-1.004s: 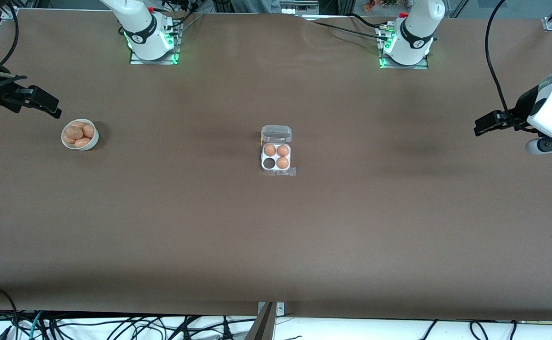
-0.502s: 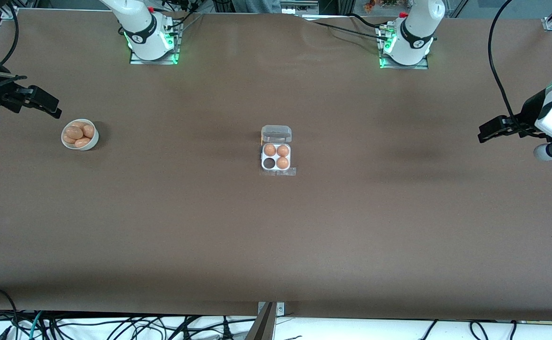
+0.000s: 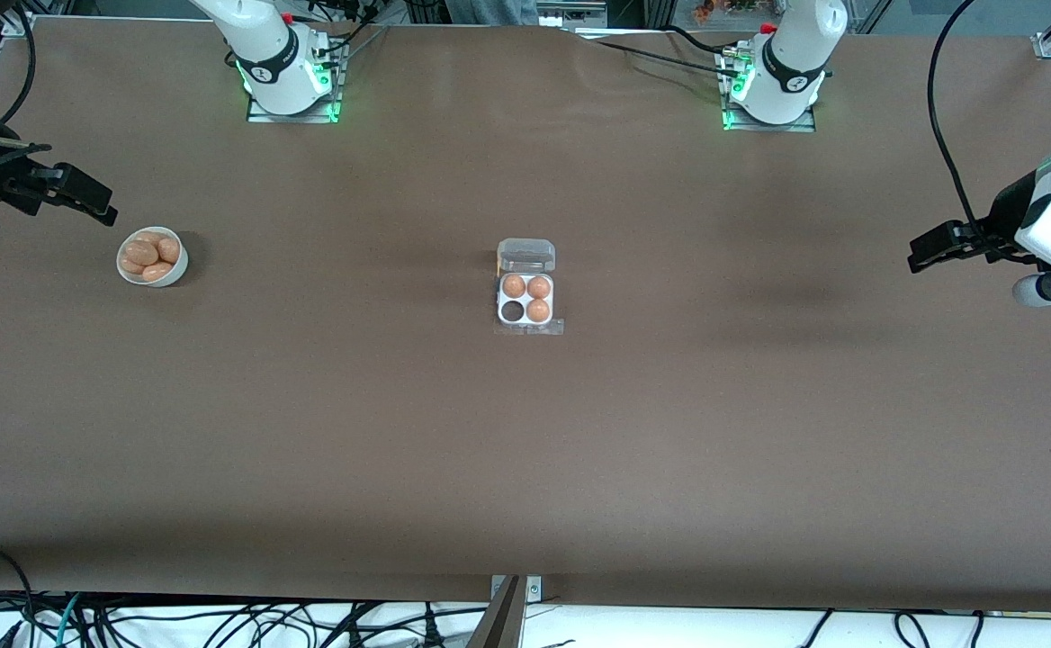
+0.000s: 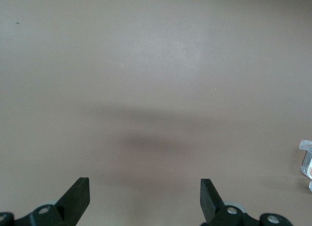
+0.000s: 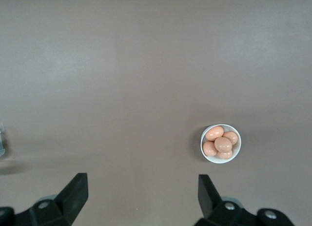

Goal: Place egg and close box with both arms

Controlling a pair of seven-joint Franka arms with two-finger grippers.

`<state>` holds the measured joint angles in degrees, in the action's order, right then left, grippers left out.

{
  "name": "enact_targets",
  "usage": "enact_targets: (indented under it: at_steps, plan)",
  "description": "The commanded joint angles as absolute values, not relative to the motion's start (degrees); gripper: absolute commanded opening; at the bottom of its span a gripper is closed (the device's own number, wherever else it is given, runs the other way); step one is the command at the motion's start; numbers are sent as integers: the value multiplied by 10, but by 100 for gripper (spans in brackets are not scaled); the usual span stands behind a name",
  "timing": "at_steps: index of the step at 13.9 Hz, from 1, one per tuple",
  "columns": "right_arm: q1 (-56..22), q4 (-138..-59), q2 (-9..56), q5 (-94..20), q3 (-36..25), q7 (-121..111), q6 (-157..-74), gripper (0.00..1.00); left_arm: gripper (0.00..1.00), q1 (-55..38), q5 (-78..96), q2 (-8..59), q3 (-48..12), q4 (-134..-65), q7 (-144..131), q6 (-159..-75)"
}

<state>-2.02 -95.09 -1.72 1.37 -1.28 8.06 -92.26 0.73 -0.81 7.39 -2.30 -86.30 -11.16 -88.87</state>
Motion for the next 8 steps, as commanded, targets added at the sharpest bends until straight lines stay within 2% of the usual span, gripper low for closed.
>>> enact_targets:
  at_steps: [1,8]
  plan:
    - [-19,-941,-15,5,-13,73,-918,100,100,7,4,84,-22,-841,-102,-869]
    - [-19,-941,-15,5,-13,72,-918,100,100,15,30,83,-20,-840,-101,-863]
